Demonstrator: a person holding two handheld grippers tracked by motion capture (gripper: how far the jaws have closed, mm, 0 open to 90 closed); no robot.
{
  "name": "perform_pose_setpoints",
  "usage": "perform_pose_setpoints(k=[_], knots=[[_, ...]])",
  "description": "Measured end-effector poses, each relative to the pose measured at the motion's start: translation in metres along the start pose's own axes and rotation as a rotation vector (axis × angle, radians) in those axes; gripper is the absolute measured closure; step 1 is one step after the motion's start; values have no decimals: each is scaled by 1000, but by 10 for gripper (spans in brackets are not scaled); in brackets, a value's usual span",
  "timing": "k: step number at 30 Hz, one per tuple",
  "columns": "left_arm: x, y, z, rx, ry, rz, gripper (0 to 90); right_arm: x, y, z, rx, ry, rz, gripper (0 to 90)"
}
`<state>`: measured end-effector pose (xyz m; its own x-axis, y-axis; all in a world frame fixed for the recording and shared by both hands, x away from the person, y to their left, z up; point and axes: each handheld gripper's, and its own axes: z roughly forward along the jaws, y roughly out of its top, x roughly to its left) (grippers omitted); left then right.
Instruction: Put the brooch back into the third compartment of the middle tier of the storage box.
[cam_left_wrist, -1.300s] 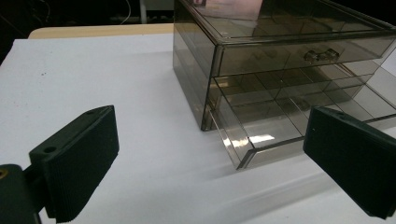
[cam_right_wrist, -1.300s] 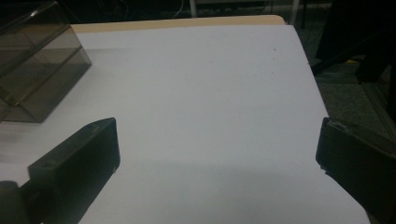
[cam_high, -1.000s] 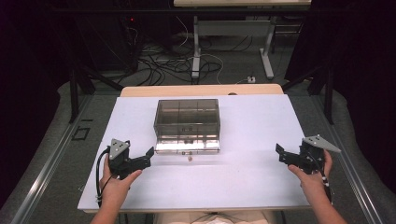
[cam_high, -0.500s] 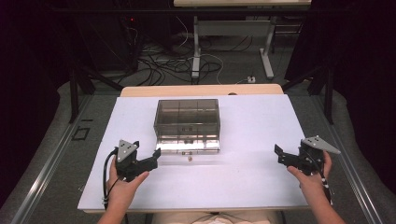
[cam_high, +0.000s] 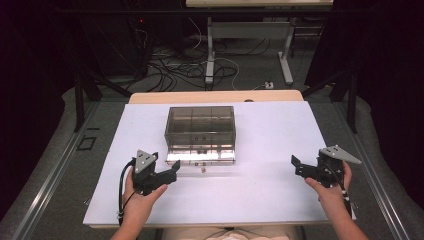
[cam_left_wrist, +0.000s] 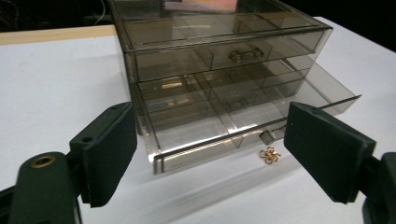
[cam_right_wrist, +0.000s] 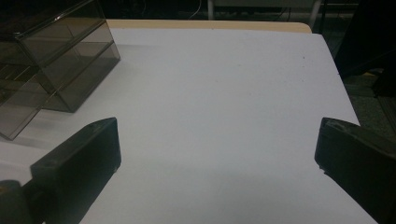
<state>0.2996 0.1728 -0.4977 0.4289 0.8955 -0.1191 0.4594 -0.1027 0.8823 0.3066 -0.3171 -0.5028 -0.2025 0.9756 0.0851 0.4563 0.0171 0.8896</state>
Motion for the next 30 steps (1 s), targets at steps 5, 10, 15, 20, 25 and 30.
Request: perform_pose_setpoints(k=[5, 10, 15, 20, 25, 30], knots=[[-6, 4, 6, 8, -7, -5, 196, 1, 0, 1, -8, 2, 3, 0], [-18, 7, 12, 8, -16, 1, 207, 0, 0, 1, 5, 11, 0, 1], [-32, 8, 19, 21, -21, 23, 216, -2, 0, 1, -3, 14, 3, 4], [-45, 8, 25, 31, -27, 21, 235, -2, 0, 0, 7, 14, 5, 6], [-56, 6, 30, 51, -24, 47, 262, -3, 0, 0, -3, 24, 0, 7], [-64, 2, 33, 67, -13, 53, 295, -3, 1, 1, -9, 31, 11, 9]])
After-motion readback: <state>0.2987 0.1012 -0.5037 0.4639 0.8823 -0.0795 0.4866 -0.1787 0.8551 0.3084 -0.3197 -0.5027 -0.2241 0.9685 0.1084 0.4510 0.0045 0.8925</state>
